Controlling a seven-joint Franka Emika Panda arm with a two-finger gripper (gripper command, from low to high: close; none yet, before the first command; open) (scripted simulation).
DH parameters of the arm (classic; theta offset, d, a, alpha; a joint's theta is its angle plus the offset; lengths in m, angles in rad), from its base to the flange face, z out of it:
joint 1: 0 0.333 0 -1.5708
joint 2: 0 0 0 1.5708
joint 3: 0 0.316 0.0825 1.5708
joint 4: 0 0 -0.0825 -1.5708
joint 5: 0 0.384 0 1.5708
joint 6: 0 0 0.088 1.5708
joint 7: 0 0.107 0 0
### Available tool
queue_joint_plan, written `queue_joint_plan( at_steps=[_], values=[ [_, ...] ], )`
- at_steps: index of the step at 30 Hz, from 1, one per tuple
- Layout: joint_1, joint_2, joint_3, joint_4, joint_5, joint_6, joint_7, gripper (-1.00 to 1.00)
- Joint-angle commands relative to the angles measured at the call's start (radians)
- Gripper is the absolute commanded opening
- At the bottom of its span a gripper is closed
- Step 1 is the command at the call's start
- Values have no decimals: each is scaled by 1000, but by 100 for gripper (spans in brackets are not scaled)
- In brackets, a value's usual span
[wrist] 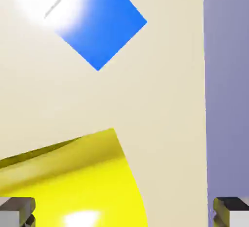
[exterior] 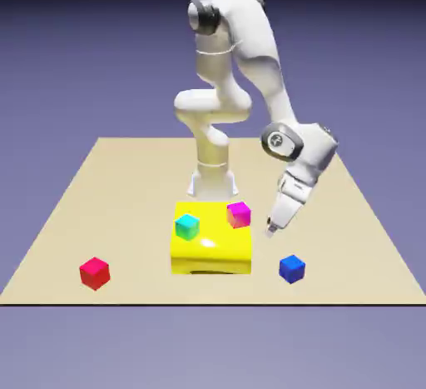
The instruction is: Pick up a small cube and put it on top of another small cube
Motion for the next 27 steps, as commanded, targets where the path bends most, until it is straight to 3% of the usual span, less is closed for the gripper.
queue_joint_plan(
  at_steps=[1,11,16,17,21,27],
  values=[
    [0,36,24,18,-41,-38,-11,0],
    [1,398,258,201,-449,-415,-122,0],
    [-3,507,160,229,-580,-368,-76,0],
    [-3,507,160,229,-580,-368,-76,-100],
    [1,399,257,201,-450,-414,-122,-100],
    [80,181,120,122,-197,-441,-154,-100]
  ],
)
